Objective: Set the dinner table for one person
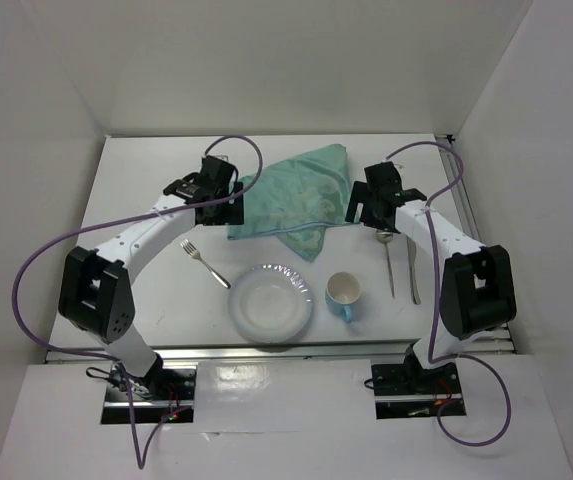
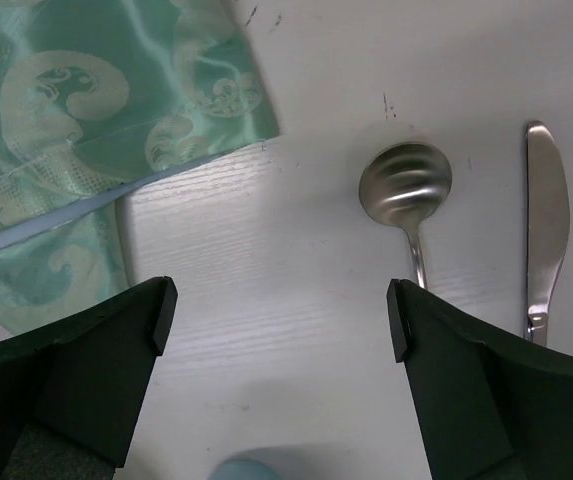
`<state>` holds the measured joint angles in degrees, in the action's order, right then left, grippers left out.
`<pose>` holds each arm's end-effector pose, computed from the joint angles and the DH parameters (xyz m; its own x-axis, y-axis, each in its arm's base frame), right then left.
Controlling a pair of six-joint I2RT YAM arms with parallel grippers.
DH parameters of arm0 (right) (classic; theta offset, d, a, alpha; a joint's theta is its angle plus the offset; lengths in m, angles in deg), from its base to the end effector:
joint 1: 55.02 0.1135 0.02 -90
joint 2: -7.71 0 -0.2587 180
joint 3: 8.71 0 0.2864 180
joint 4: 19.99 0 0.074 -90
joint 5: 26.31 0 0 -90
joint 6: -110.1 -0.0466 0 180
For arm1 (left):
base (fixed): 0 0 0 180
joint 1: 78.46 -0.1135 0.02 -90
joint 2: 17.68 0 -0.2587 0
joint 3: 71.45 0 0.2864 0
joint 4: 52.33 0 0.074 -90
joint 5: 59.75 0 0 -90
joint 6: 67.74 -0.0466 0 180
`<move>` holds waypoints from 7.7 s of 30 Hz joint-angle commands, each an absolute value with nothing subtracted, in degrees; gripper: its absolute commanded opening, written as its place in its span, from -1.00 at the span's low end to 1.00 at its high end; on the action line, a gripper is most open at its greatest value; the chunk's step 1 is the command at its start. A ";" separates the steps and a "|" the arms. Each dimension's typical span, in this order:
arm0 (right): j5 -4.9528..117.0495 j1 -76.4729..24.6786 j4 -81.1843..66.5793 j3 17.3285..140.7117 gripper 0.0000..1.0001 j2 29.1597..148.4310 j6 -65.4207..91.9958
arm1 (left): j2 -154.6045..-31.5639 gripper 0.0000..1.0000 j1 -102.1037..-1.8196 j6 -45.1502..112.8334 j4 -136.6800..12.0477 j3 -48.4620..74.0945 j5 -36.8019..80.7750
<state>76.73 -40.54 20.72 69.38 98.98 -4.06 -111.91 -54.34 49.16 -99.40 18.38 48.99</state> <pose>0.3657 0.0836 0.2104 -0.7607 0.2154 -0.6123 0.2154 0.9737 0.0749 0.3696 -0.1491 0.2571 -0.7292 -0.1430 -0.6692 -0.1408 0.9884 -0.0577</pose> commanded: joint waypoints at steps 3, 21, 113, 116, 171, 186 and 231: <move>75.20 -40.08 18.47 70.62 1.00 98.42 -3.28 | -110.84 1.00 -57.36 52.40 -99.84 18.96 45.72; 66.60 -43.42 17.77 69.30 1.00 98.95 -2.14 | -105.83 0.87 -66.24 53.81 -98.78 12.28 36.06; 37.67 -43.24 12.06 131.53 -1.00 115.82 -3.98 | -119.02 -1.00 -89.80 61.72 -100.91 79.61 -7.53; 38.20 -45.44 11.53 127.85 -1.00 115.82 -3.98 | -116.30 -1.00 -87.08 61.72 -100.28 75.92 -11.23; 55.78 -42.81 28.50 71.33 0.72 111.86 -1.42 | -135.45 0.71 -79.43 55.13 -102.56 27.13 24.01; 48.05 -42.81 21.55 77.09 -0.82 120.21 -1.96 | -136.77 -1.00 -81.62 55.13 -104.41 33.27 22.25; 54.11 -42.29 31.30 108.33 -0.66 129.44 2.00 | -132.09 -0.79 -83.13 51.62 -106.42 40.12 24.35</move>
<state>52.53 -45.99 29.14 106.19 129.32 1.14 -125.64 -85.42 51.17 -103.66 35.54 25.21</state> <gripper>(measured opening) 0.238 0.141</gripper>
